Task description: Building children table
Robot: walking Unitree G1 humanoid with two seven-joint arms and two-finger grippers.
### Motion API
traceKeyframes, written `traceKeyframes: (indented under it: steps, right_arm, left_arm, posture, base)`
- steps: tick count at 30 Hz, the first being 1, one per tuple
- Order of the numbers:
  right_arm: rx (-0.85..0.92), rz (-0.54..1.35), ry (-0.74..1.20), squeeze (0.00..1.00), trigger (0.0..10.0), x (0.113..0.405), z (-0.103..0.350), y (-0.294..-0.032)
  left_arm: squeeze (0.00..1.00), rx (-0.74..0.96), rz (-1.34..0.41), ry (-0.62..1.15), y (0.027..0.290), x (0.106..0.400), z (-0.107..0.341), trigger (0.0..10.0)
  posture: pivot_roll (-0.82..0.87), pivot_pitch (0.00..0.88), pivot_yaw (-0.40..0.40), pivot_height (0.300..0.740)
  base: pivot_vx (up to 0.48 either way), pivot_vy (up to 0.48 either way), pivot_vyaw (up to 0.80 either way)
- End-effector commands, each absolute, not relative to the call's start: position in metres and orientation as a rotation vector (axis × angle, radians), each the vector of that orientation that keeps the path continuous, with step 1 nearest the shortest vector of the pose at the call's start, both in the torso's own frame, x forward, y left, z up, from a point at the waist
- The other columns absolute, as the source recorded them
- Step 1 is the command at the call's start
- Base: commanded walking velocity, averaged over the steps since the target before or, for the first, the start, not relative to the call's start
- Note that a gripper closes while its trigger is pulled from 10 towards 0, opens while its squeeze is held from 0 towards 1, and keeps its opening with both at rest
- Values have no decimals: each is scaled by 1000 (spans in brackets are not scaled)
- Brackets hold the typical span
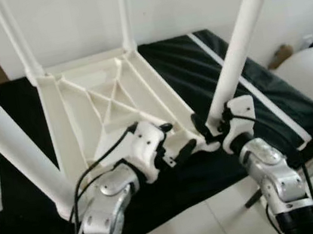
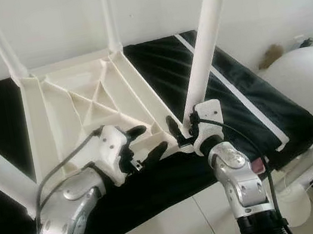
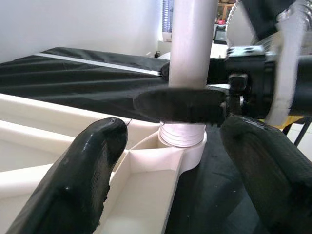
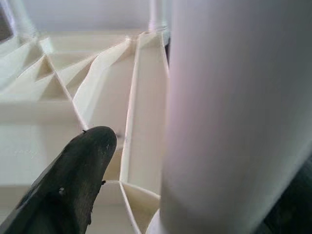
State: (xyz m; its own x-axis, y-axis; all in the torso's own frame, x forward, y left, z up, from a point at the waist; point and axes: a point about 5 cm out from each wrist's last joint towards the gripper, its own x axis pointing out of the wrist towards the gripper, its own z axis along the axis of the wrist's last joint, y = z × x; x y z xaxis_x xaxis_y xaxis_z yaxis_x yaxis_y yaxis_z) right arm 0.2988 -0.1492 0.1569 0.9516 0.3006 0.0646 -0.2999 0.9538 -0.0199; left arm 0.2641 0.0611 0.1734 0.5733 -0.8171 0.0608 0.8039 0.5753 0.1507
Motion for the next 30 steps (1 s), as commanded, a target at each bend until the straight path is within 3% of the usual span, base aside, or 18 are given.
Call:
traceKeyframes:
  steps: [1,2,17,18,20,30]
  right_arm:
    - [-15,300,-68,0,10000,300,155,-152]
    - [-3,301,-62,0,0,299,153,-151]
    - [101,228,-2,0,0,286,137,-137]
    - [129,162,16,0,10000,286,135,-134]
    - [178,-16,53,0,10000,288,130,-131]
    - [202,-79,38,0,10000,286,132,-121]
  left_arm:
    - [0,112,-965,-121,58,262,174,10000]
    - [0,113,-966,-121,58,262,174,10000]
    - [0,111,-967,-121,60,262,175,10000]
    - [0,108,-973,-125,59,262,176,10000]
    - [0,102,-981,-130,58,263,178,10000]
    - [0,95,-988,-128,57,261,178,10000]
  posture:
    - [-18,70,-58,740]
    - [-14,70,-60,740]
    - [-22,68,-51,740]
    - [-23,66,-50,740]
    - [-28,65,-52,740]
    - [-25,67,-53,740]
  base:
    - [0,0,0]
    - [0,0,0]
    - [0,0,0]
    - [0,0,0]
    - [0,0,0]
    - [0,0,0]
